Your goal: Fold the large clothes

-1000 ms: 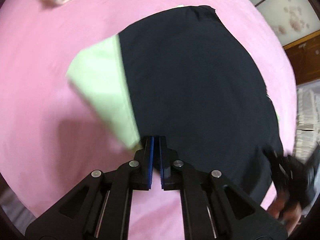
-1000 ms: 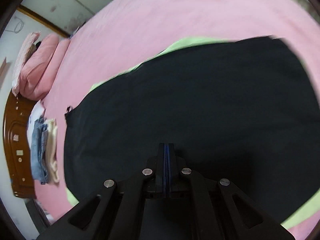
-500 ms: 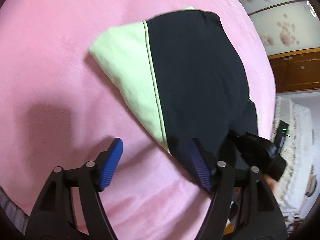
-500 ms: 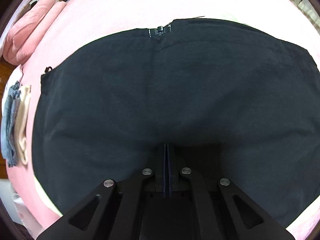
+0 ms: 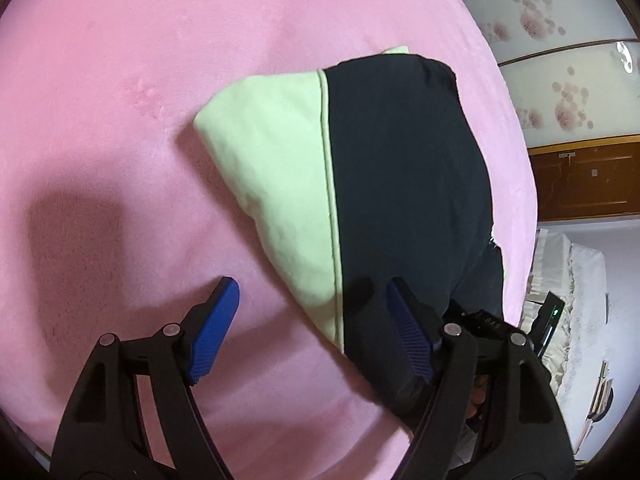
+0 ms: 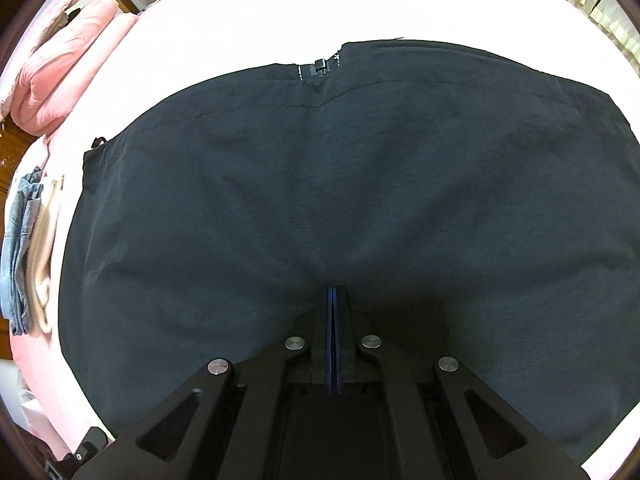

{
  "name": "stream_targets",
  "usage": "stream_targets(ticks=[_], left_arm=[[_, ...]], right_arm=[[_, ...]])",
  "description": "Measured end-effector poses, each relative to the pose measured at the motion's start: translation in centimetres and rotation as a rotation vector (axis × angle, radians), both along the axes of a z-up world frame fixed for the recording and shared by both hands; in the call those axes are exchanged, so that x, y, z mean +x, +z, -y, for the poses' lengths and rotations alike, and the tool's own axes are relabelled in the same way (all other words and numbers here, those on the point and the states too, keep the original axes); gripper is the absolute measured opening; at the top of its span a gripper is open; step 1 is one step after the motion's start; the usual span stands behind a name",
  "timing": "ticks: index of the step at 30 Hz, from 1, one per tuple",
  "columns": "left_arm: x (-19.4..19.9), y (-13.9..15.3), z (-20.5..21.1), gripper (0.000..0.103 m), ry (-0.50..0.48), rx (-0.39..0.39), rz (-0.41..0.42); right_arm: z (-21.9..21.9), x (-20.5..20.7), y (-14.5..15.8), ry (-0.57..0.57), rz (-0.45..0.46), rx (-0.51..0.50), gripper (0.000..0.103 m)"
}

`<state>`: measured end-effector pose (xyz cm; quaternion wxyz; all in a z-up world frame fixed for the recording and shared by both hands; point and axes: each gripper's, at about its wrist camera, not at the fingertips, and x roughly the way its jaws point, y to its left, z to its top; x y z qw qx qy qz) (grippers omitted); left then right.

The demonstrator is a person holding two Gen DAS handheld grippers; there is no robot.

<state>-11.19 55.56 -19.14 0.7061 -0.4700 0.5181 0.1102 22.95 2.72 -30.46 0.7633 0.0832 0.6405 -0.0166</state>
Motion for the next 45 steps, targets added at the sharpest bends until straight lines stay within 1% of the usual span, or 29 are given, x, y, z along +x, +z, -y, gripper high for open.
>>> stream_targets(ticks=[3,6,11,16,18,19,21,22,23,24,25,26,28,29,30,32,34,36,37,38,40,43,45], left_arm=[[1.1,0.1,0.0,0.074,-0.014,0.003,0.012],[2.1,0.4,-0.1,0.074,0.006,0.011,0.027],[3.6,-0.5,0.1,0.075,0.033,0.040,-0.001],[5.6,-1.1,-0.1,0.075,0.036,0.093,0.004],[6.7,-1.6,-0.1,0.075,0.033,0.114,-0.032],[7.1,-1.8,0.0,0.072,0.036,0.133,-0.052],[7.4,-1.5,0.5,0.062,0.041,0.184,-0.075],[7.3,-1.1,0.8,0.049,0.045,0.211,-0.074],[7.1,-0.5,1.0,0.031,0.051,0.249,-0.071],[6.6,0.5,1.6,0.025,0.063,0.312,-0.050],[6.2,1.7,2.4,0.016,0.053,0.373,-0.018],[6.1,2.8,3.5,0.012,0.020,0.444,0.005],[6.1,5.2,6.1,0.009,-0.079,0.605,0.058],[6.1,5.9,6.9,0.008,-0.109,0.641,0.079],[6.0,6.5,7.4,0.008,-0.127,0.647,0.095],[5.9,7.2,7.5,0.007,-0.146,0.628,0.112],[6.0,8.0,7.5,0.006,-0.156,0.621,0.113],[6.0,9.0,7.9,0.005,-0.179,0.611,0.144],[6.0,9.8,8.4,0.005,-0.205,0.620,0.162],[6.0,10.5,9.0,0.004,-0.232,0.629,0.185],[5.6,12.4,10.6,0.004,-0.289,0.633,0.257],[4.8,14.7,13.5,0.003,-0.365,0.655,0.345],[4.1,15.8,15.7,0.003,-0.406,0.666,0.404]], right_arm=[[1.0,-0.3,0.1,0.011,-0.009,0.006,0.000],[1.3,-0.1,0.3,0.017,-0.027,0.014,0.000],[1.4,0.7,-0.3,0.021,-0.033,0.039,0.000],[1.8,1.2,-0.3,0.025,-0.052,0.052,0.000],[1.9,1.5,-0.4,0.033,-0.063,0.054,0.000],[2.0,1.7,-0.5,0.038,-0.068,0.056,0.000],[2.4,1.9,-0.5,0.036,-0.078,0.068,0.000],[2.5,2.0,-0.7,0.033,-0.079,0.075,0.000],[2.7,2.2,-0.7,0.028,-0.086,0.080,0.000],[2.7,2.3,-0.8,0.026,-0.089,0.083,0.000],[2.6,2.6,-0.8,0.042,-0.102,0.072,0.000],[2.3,2.8,-0.8,0.064,-0.113,0.059,0.000],[2.0,3.5,-0.9,0.114,-0.150,0.033,0.000],[1.8,3.8,-0.9,0.133,-0.166,0.025,0.000],[1.7,4.2,-1.0,0.157,-0.192,0.014,0.000],[1.8,4.8,-1.0,0.165,-0.231,0.017,0.000],[2.6,5.4,-1.2,0.129,-0.262,0.053,0.000],[3.8,5.6,-1.2,0.065,-0.265,0.115,0.000],[4.3,5.6,-1.1,0.049,-0.264,0.135,0.000],[4.7,5.6,-1.1,0.041,-0.261,0.149,0.000],[5.1,5.4,-0.9,0.037,-0.250,0.165,0.000],[5.0,5.4,-0.4,0.091,-0.237,0.142,0.000],[5.3,5.3,-0.2,0.098,-0.221,0.156,0.000]])
